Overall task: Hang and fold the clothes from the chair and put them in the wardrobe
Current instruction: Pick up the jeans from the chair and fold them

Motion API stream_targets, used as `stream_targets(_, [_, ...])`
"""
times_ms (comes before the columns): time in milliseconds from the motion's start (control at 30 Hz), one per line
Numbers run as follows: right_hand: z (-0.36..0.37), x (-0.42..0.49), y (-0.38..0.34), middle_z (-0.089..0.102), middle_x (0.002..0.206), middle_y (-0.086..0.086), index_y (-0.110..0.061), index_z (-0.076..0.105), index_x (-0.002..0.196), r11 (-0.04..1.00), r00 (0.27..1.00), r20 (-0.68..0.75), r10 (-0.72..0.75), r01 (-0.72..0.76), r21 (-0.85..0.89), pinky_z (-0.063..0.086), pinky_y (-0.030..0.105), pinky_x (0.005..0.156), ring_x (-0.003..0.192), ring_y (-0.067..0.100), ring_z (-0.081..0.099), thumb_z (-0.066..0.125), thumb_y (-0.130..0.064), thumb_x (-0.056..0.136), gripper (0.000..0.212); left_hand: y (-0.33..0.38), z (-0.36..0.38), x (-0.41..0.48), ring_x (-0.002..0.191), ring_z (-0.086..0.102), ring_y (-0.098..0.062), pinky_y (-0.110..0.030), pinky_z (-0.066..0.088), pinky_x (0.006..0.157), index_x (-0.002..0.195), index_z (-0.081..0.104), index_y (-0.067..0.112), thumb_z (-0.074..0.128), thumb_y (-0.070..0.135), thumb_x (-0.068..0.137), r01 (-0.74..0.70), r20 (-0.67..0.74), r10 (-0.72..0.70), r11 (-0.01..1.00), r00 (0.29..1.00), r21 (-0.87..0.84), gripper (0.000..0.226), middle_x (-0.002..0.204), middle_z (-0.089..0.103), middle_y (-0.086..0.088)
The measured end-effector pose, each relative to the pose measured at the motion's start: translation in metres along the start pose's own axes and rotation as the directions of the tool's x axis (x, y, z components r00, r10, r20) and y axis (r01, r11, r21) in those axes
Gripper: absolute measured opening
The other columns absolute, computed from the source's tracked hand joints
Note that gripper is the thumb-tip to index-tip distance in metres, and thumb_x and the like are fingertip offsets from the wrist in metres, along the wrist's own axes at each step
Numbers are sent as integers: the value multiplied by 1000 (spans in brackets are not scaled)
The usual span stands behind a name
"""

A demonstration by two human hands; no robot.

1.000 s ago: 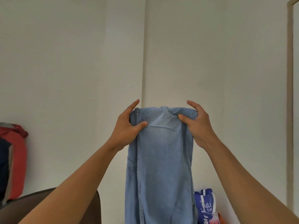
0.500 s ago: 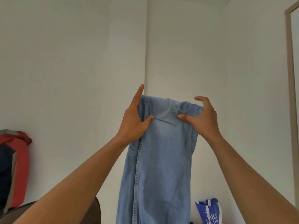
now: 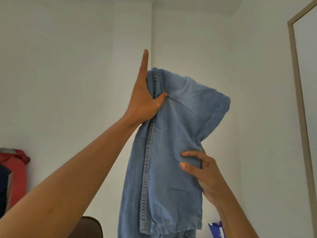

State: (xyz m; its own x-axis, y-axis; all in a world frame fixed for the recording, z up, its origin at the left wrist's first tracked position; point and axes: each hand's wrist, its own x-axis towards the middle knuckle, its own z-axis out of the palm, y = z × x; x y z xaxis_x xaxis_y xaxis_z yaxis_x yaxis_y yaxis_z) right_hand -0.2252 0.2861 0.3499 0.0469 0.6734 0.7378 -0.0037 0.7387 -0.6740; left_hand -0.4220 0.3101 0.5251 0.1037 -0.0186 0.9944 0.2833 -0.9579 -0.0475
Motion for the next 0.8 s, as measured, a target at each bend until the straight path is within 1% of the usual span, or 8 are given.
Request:
stream_targets(167, [-3, 3, -10, 66, 113, -24, -35, 75, 103, 989, 997, 65, -34, 43, -143, 56, 23, 84, 106, 1, 64, 90, -30, 56, 50, -7, -4, 3, 119, 40, 25, -2, 31, 100, 158, 0, 5, 72, 1, 86, 3, -32, -3, 1000, 999, 8, 102, 125, 25, 63])
stream_targets(333, [4, 3, 0, 59, 120, -30, -40, 64, 119, 957, 986, -10, -169, 162, -239, 51, 26, 99, 116, -2, 57, 89, -31, 65, 60, -10, -10, 4, 124, 49, 7, -26, 42, 111, 160, 2, 19, 82, 12, 81, 123, -38, -125, 991, 991, -41, 113, 151, 36, 16])
stream_targets(433, [5, 6, 2, 58, 119, -32, -41, 63, 119, 950, 975, -54, -213, 194, -245, 49, 30, 102, 116, -3, 56, 88, -30, 67, 58, -5, -13, 10, 115, 46, 23, -9, 40, 101, 160, 4, 21, 87, 15, 76, 141, -43, -143, 988, 989, -56, 119, 145, 26, 31])
stream_targets(500, [6, 9, 3, 58, 119, -33, -43, 63, 118, 951, 973, -73, -217, 194, -242, 49, 29, 102, 116, -5, 55, 87, -30, 67, 58, -1, -14, 15, 116, 40, 26, -2, 34, 100, 160, 7, 20, 91, 21, 71, 163, -66, -167, 985, 984, -56, 122, 151, 25, 25])
stream_targets(600, [9, 10, 6, 58, 121, -30, -45, 63, 118, 960, 974, -81, -211, 190, -208, 50, 29, 102, 116, -4, 55, 87, -26, 69, 58, 5, -11, 20, 111, 53, 4, 0, 38, 90, 157, 17, 18, 95, 31, 63, 217, -121, -209, 975, 970, 49, 123, 141, 49, 8])
stream_targets(667, [10, 10, 10, 58, 123, -28, -44, 64, 119, 970, 979, -83, -189, 172, -172, 50, 32, 102, 116, -3, 56, 88, -24, 69, 59, 7, -7, 18, 94, 61, -13, -19, 50, 84, 150, 21, 21, 95, 41, 56, 296, -173, -265, 937, 949, 187, 121, 116, 56, 3])
stream_targets(733, [12, 9, 13, 59, 124, -28, -45, 64, 120, 981, 985, -82, -153, 141, -130, 51, 34, 102, 116, -2, 57, 88, -26, 68, 60, 4, -3, 14, 103, 57, -24, -46, 50, 89, 142, 23, 23, 93, 51, 49, 354, -176, -309, 854, 935, 381, 120, 129, 43, -1])
stream_targets(800, [14, 8, 16, 59, 127, -24, -46, 65, 120, 990, 991, -72, -116, 109, -90, 52, 36, 101, 116, 2, 59, 89, -29, 67, 61, 1, 0, 3, 112, 51, -28, -59, 45, 94, 139, 24, 23, 91, 56, 49, 313, -98, -308, 799, 946, 513, 117, 136, 32, -1])
